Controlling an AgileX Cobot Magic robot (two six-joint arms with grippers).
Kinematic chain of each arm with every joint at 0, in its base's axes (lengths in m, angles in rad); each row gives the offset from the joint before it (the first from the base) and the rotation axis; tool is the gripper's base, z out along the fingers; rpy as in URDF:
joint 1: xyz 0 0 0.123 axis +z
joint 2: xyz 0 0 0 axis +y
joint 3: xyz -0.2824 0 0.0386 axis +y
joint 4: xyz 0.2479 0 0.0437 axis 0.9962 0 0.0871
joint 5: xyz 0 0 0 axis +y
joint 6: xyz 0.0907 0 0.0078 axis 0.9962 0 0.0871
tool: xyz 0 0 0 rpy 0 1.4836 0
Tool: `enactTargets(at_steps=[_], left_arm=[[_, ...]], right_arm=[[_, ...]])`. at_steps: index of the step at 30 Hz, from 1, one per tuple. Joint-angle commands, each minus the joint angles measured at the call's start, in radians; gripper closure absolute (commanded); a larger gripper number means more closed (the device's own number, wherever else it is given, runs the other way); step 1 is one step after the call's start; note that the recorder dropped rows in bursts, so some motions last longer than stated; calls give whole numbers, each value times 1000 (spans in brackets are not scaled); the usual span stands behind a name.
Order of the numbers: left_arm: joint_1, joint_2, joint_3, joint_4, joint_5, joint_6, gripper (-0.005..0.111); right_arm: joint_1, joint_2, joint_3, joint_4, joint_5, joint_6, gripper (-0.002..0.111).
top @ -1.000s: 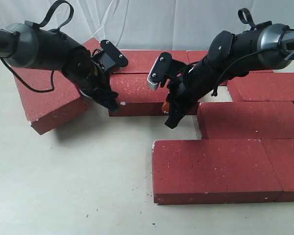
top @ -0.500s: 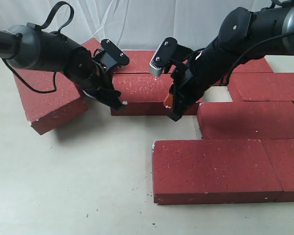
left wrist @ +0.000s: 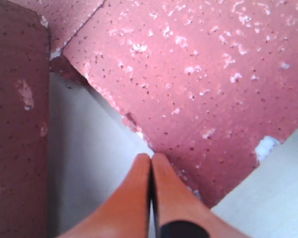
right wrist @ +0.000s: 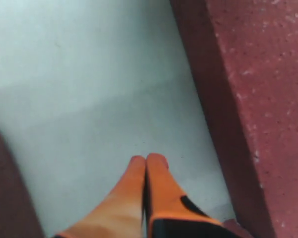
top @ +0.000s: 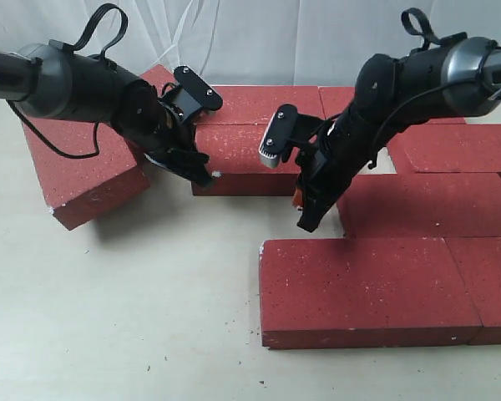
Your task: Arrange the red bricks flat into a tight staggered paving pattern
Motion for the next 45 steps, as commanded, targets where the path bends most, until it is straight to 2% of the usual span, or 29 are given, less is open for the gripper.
enactTargets(at_steps=[1,10,16,22,28,34,45], left_arm=[[-1,11,-2,3,18,2,107],[-11,11,-2,-18,-6,2,107],[-40,11,-2,-20,-33,4,107],[-49,11,-2,-26,-43,4,107],[-49,11,-2,-32,-68,4,107],[-49,11,-2,-36,-81,4,107],[-51,34,-2,-87,-118,22,107]], right_arm=[[-5,29,-3,-66,-171,106,109],[-5,29,-3,-114,-285,238,109],[-5,29,-3,-245,-282,352,109],[-28,11,-3,-376,-196,497,109],[-28,-78,-3,-316,-127,497,109],[-28,-155,-3,-292,19,497,109],[-52,-170,-3,-283,-49,527,109]])
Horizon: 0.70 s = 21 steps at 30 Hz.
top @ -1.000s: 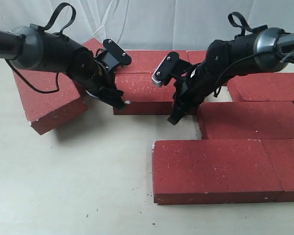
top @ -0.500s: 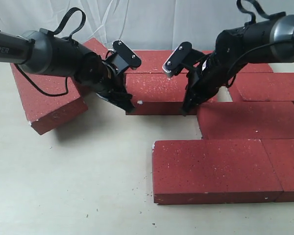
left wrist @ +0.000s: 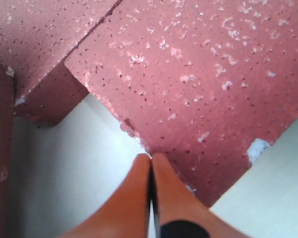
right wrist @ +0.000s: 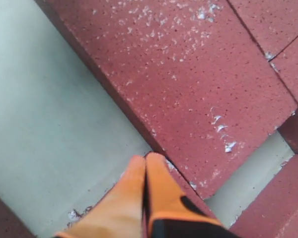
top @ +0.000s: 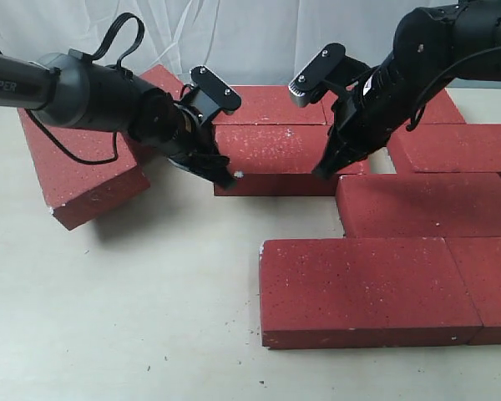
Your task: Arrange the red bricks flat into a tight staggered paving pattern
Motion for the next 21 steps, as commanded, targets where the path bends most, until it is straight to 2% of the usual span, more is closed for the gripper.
enactTargets(at_steps=[1,7,14,21], left_arm=[[-4,24,-2,-16,-40,16,107],[-24,25,-2,-41,-69,16,107],[-90,25,-2,-37,-91,20,107],[-87,25,-2,4,-97,20,107]], right_arm=[[-15,-12,-3,4,-43,29,109],[-15,-12,-3,2,-51,31,109],[-15,-12,-3,2,-55,31,109],[-15,-12,-3,6,-57,31,109]])
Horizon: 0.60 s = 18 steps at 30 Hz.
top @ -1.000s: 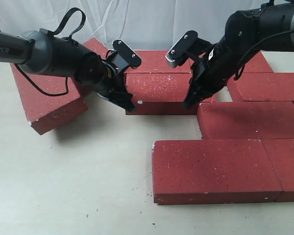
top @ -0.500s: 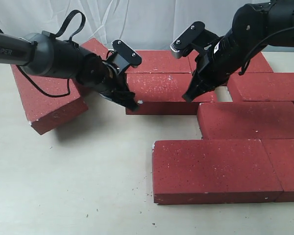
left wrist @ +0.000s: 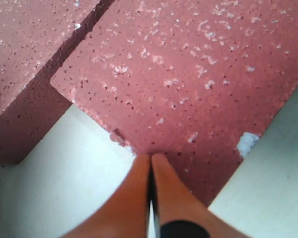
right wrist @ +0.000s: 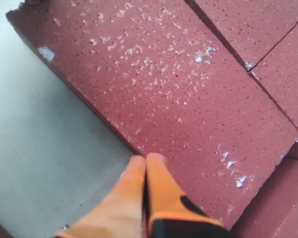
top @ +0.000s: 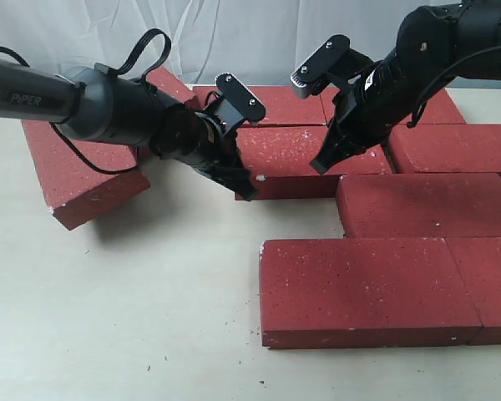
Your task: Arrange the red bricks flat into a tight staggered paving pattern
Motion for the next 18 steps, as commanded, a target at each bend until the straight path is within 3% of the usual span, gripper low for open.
enactTargets(at_steps=[1,9,18], left_arm=[[-7,8,-2,18,-29,0,107],[91,-11,-2,-22,55,-4,107],[86,87,-116,-89,125,4,107]], right_arm=[[-7,-10,-3,2,-12,1,109],[-7,5,-3,2,-18,1,109],[-13,11,-3,-7,-20,1,109]])
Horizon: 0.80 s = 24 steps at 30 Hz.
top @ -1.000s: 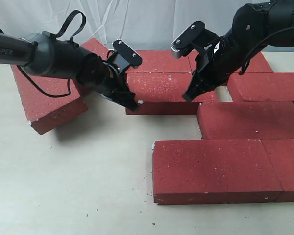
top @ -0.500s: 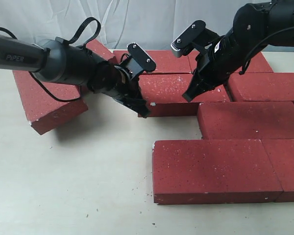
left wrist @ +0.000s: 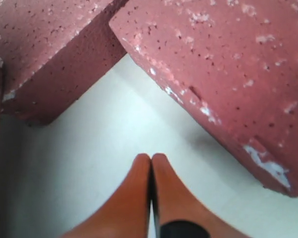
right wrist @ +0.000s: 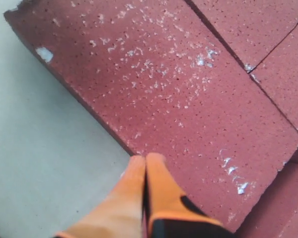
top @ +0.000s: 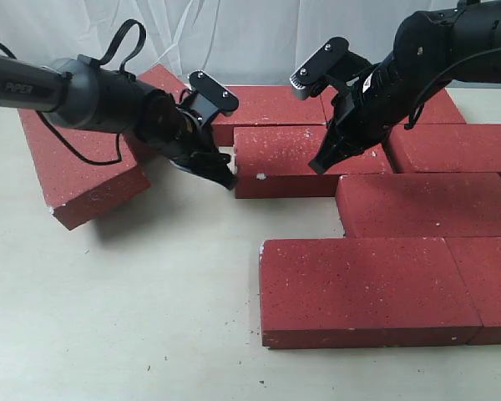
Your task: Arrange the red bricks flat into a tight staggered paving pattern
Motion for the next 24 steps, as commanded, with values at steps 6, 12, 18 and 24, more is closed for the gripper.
enactTargets(at_steps=[6,12,18,24], left_arm=[[-13,99,-133,-67,33,-1,107],[-13,152,-203,-113,18,-1,107],[-39,152,-226,-139,6,-1,107],[-68,152,-228,-150,2,-4,107]], right_arm=[[-83,-2,-3,20,3,2,109],[-109,-2,-3,36,1,2,109],[-109,-2,-3,38,-8,2,109],[-109,-2,-3,41,-8,2,109]])
